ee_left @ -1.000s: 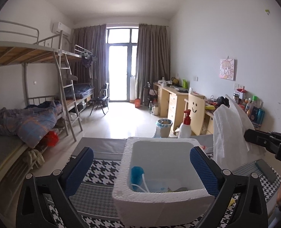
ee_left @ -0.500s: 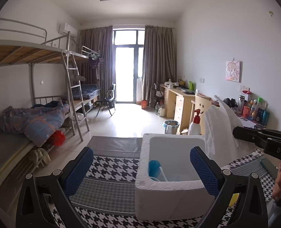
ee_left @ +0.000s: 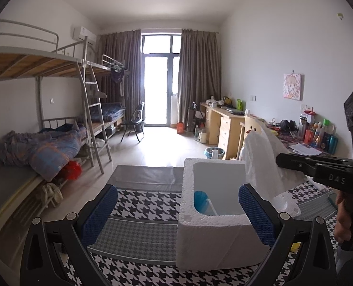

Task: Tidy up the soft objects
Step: 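Open the right tool to drop the white tissue into the foam box, then move both tools back from the box toward the remaining table items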

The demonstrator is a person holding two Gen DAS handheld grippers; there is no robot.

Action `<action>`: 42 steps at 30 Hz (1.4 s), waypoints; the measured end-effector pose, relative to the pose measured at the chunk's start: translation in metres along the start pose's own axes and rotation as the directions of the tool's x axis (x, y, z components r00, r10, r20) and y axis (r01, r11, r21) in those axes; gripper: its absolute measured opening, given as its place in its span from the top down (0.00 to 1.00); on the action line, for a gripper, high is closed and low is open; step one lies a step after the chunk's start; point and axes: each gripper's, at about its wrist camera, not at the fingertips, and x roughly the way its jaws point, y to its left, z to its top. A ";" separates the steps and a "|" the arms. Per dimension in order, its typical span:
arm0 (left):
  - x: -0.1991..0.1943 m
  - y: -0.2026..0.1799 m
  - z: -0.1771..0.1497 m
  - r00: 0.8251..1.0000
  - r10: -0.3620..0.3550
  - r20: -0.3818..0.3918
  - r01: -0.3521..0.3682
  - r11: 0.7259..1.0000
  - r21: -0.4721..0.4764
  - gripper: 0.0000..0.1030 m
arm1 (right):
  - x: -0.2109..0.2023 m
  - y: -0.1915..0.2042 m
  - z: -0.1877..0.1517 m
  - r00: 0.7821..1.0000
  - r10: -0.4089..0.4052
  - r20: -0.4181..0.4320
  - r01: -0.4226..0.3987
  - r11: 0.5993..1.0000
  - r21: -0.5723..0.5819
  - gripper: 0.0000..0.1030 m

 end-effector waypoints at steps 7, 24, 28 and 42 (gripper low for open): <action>0.000 0.004 -0.002 1.000 0.006 0.000 -0.006 1.000 -0.010 0.01 | 0.004 0.000 -0.001 1.000 0.024 0.003 -0.024 1.000 0.018 0.38; -0.007 0.001 -0.006 1.000 -0.015 -0.005 0.014 1.000 -0.012 0.01 | -0.020 0.004 -0.006 0.999 -0.023 0.035 0.023 1.000 0.008 0.12; -0.012 -0.003 -0.005 1.000 -0.024 0.003 0.024 1.000 -0.011 0.01 | -0.027 0.002 -0.008 0.998 -0.036 0.045 0.035 0.999 0.004 0.11; -0.027 -0.021 -0.005 0.998 -0.060 0.017 0.060 0.998 0.013 0.01 | -0.048 -0.005 -0.020 0.994 -0.073 0.077 0.073 0.997 0.004 0.05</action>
